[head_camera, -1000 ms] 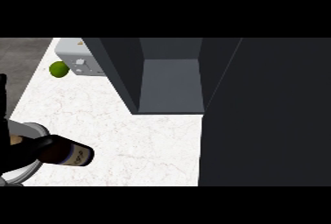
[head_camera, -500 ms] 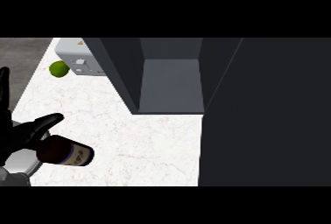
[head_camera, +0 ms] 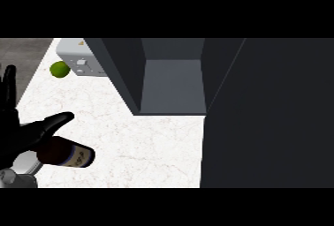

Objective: Pick up the wine, place it into the cabinet and close the cabinet

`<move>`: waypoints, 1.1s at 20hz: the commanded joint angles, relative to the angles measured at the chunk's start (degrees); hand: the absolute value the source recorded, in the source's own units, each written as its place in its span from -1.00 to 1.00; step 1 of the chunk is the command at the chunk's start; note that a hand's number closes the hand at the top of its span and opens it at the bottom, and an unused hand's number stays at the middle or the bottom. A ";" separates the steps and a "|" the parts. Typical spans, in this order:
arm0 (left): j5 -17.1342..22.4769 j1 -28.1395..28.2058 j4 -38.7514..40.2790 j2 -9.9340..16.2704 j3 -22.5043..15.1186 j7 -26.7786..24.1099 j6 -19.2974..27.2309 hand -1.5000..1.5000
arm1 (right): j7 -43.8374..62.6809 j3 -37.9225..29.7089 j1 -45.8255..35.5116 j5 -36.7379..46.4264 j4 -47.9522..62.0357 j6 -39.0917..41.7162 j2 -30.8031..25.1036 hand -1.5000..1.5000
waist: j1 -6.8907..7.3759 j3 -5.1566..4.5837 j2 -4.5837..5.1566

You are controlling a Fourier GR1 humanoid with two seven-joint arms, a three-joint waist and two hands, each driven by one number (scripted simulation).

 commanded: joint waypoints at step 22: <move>-0.09 14.60 -7.08 0.59 1.53 0.81 0.92 -1.00 | 3.79 -0.90 -0.88 0.17 -2.55 2.05 2.76 -1.00 | 0.14 0.00 -0.01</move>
